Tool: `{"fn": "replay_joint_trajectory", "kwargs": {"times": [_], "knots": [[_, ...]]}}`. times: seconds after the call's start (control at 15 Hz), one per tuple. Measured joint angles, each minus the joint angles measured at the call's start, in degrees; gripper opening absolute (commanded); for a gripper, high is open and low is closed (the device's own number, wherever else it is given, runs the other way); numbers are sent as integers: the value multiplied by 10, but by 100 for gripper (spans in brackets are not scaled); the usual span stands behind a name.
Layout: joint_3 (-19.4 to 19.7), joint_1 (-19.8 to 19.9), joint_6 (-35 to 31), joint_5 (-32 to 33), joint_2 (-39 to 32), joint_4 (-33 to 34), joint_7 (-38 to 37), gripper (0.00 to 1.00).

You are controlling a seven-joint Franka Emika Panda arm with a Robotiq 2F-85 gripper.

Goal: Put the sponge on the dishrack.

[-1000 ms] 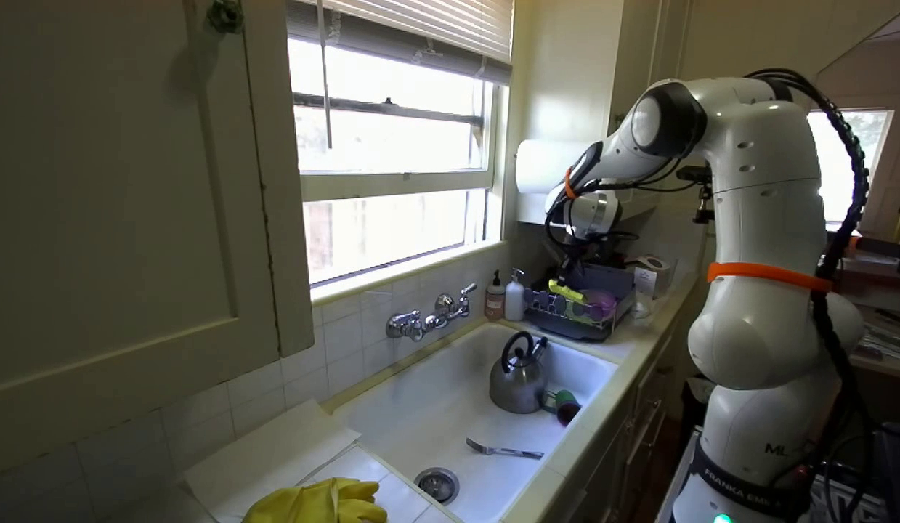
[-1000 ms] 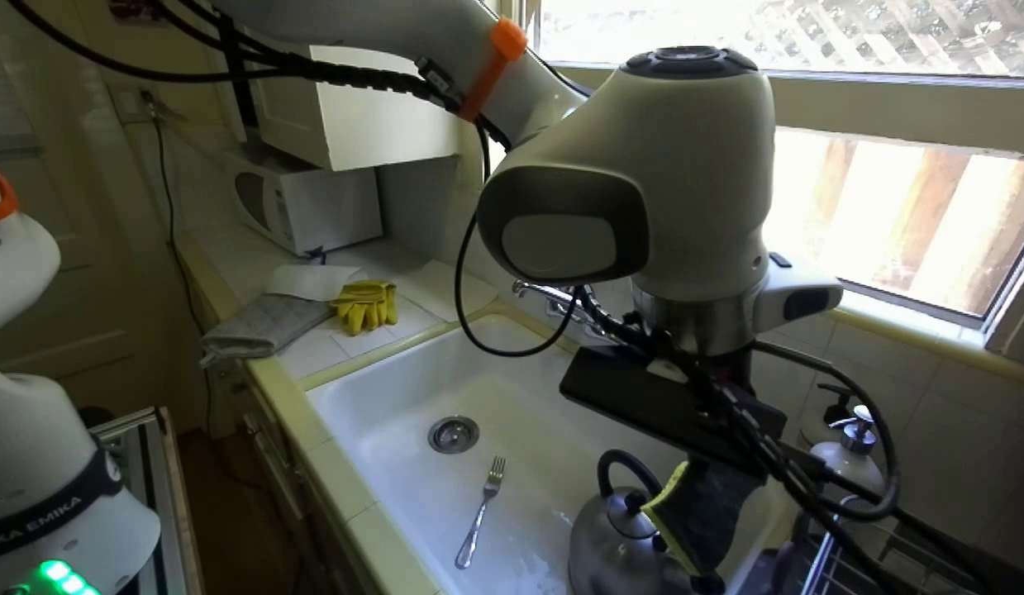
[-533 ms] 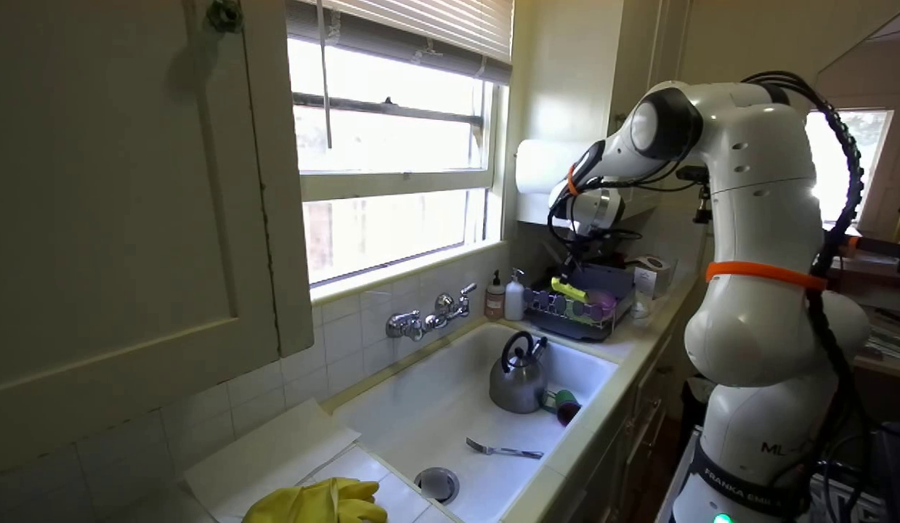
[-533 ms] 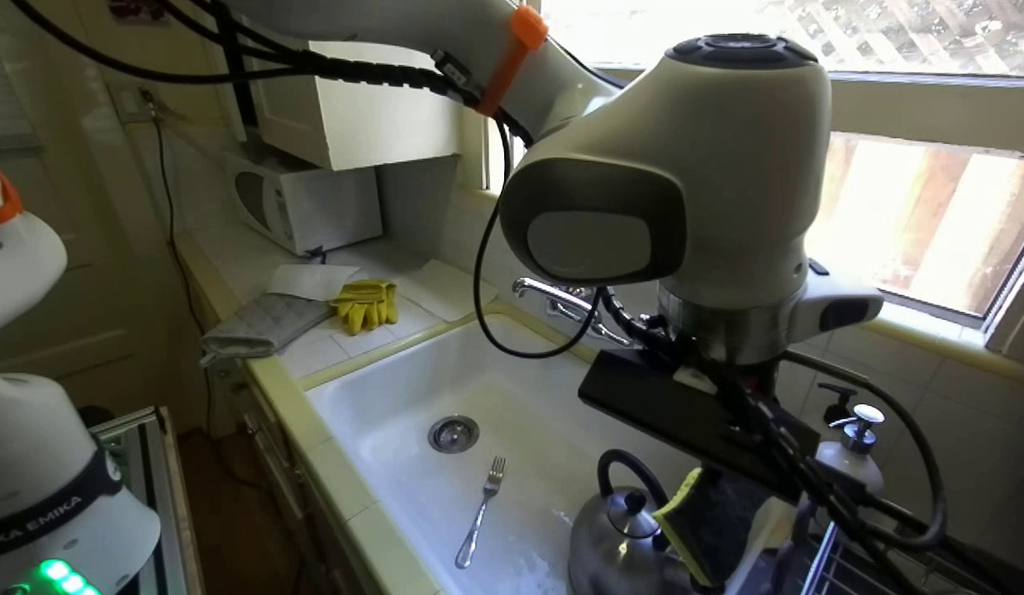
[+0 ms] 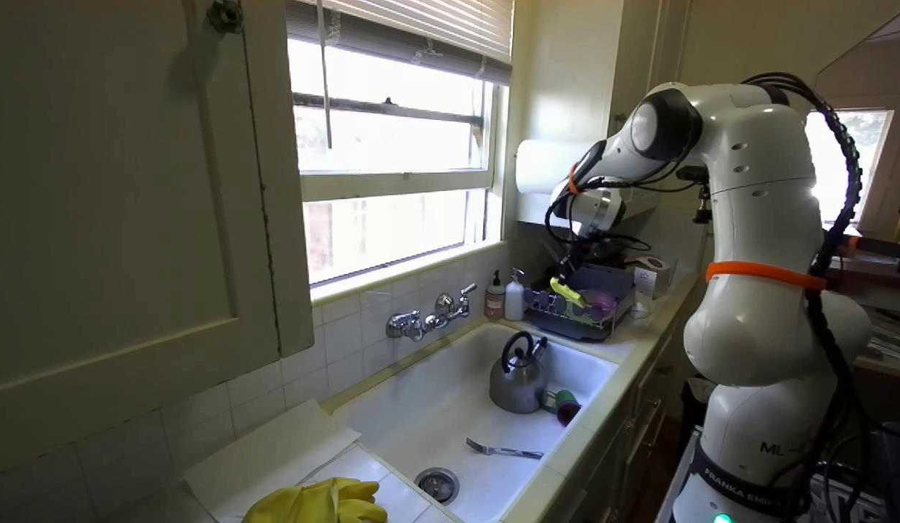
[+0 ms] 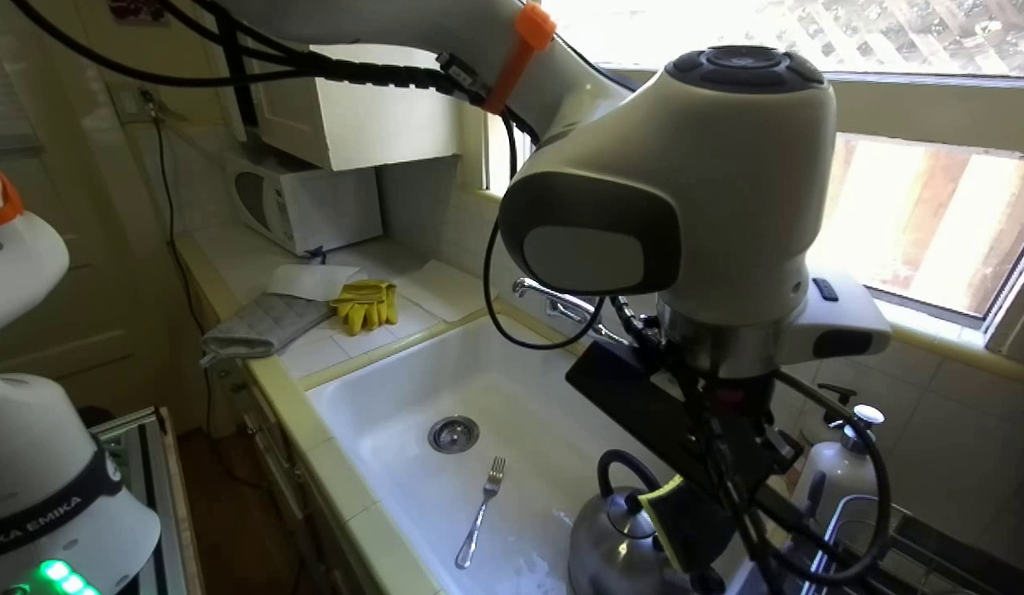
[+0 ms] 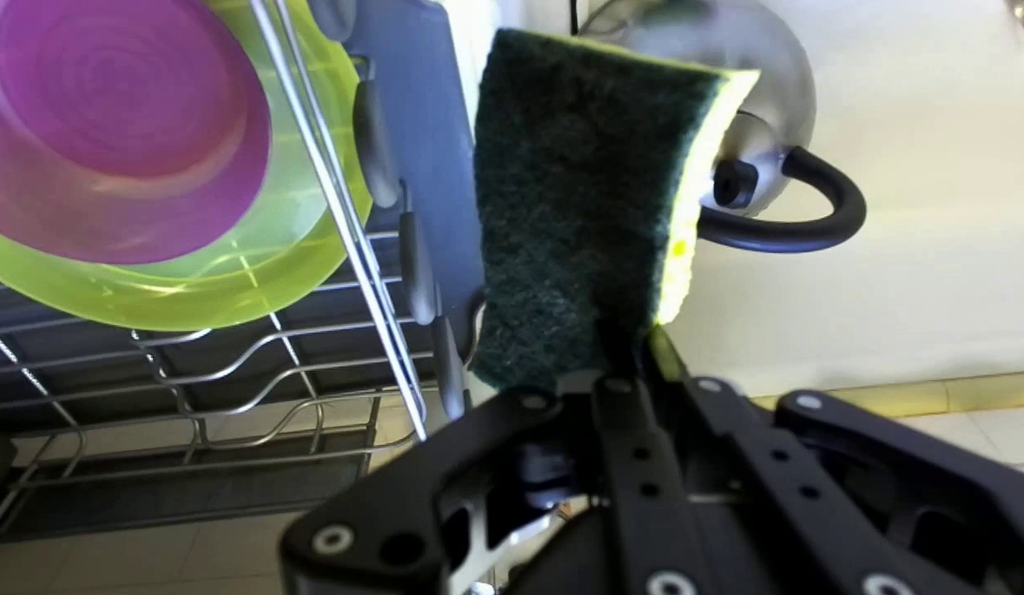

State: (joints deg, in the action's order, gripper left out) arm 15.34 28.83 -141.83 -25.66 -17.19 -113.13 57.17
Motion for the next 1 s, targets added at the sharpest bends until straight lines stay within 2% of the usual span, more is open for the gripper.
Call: {"fn": "replay_joint_trajectory", "kwargs": {"times": [0.67, 1.0], "knots": [[4, 12, -48, -21, -6, -27, -209, 2], [-15, 26, -74, -85, -9, -27, -255, 2]]}}
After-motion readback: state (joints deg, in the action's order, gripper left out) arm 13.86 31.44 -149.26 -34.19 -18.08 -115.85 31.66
